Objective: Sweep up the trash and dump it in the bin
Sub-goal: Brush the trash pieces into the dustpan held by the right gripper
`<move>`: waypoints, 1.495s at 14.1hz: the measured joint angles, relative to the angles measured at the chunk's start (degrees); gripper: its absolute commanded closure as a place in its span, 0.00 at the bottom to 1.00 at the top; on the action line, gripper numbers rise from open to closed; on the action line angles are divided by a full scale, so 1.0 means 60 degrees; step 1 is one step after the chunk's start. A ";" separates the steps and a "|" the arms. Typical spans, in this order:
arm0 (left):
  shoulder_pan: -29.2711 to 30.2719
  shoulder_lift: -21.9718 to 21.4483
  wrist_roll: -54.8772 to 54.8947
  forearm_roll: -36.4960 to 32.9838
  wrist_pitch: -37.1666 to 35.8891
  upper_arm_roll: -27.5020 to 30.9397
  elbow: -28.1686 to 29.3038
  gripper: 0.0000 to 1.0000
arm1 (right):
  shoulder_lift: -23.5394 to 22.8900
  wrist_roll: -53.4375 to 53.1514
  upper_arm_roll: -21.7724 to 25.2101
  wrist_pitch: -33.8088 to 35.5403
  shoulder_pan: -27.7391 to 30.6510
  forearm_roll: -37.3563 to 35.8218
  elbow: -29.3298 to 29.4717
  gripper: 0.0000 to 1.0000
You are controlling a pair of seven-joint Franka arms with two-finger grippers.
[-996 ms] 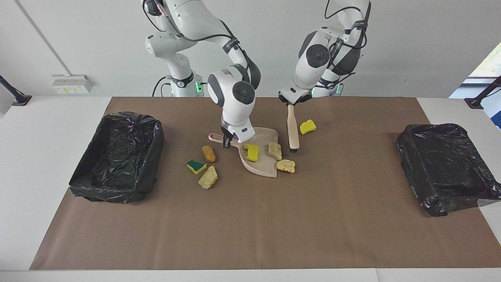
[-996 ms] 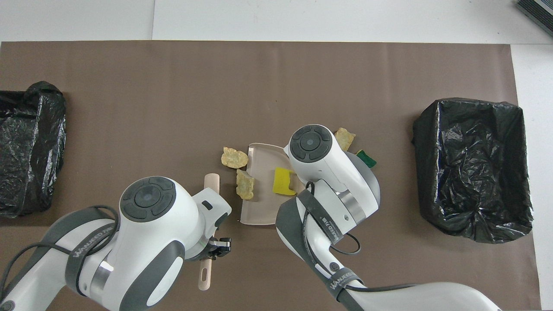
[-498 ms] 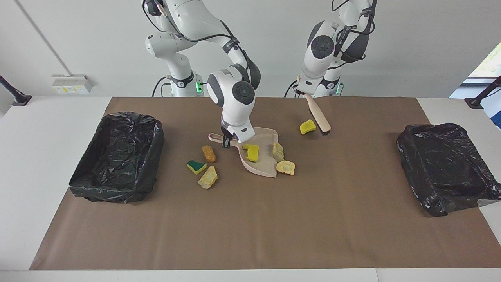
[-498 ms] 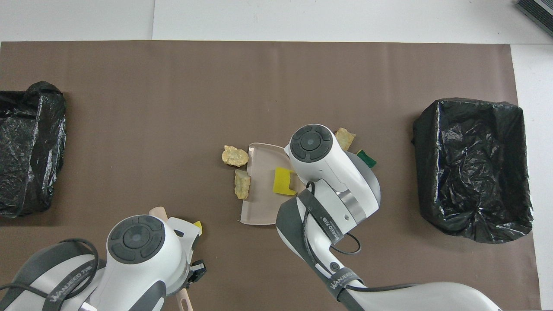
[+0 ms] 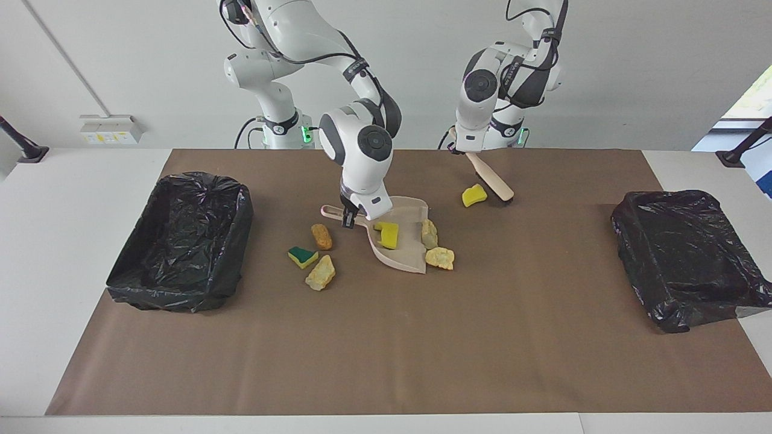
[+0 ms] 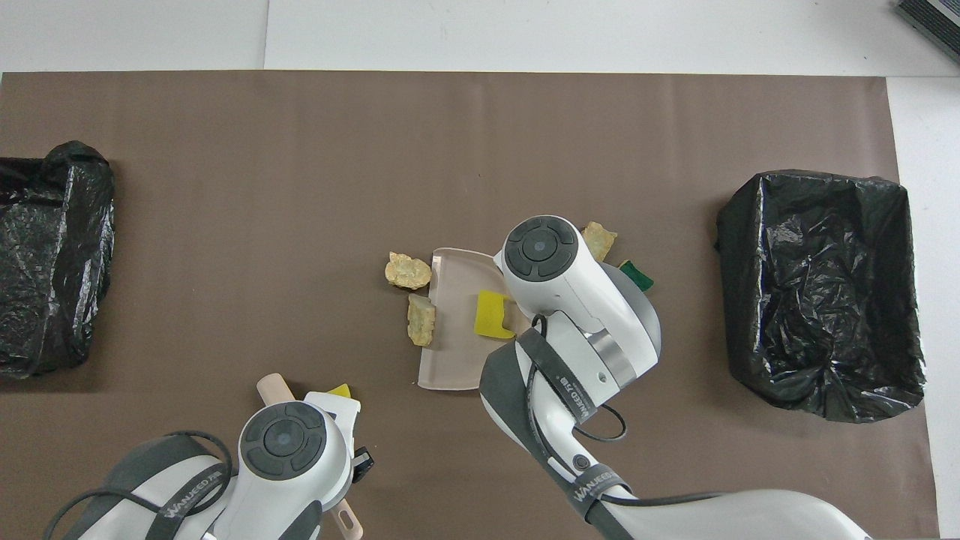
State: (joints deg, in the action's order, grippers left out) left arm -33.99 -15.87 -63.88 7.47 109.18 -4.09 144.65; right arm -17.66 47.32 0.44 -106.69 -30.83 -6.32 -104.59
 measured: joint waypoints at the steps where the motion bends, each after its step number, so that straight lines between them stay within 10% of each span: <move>1: -0.0008 0.0360 0.0021 0.0000 0.0447 0.0001 -0.0154 1.00 | 0.0000 0.0000 0.0000 0.0000 0.0000 0.0000 0.0000 1.00; 8: -0.0054 0.2856 0.2216 0.0086 0.2166 -0.0034 -0.2758 1.00 | 0.0000 0.0000 0.0001 0.0000 0.0001 0.0000 -0.0004 1.00; 21: -0.0439 0.2725 0.7692 0.0113 0.1550 -0.0034 -0.2962 1.00 | 0.0000 0.0000 0.0008 0.0000 0.0006 0.0000 -0.0017 1.00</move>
State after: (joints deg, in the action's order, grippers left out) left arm -36.62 0.48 -17.73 8.15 118.48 -4.30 126.88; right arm -17.66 47.31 0.49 -106.69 -30.79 -6.32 -104.69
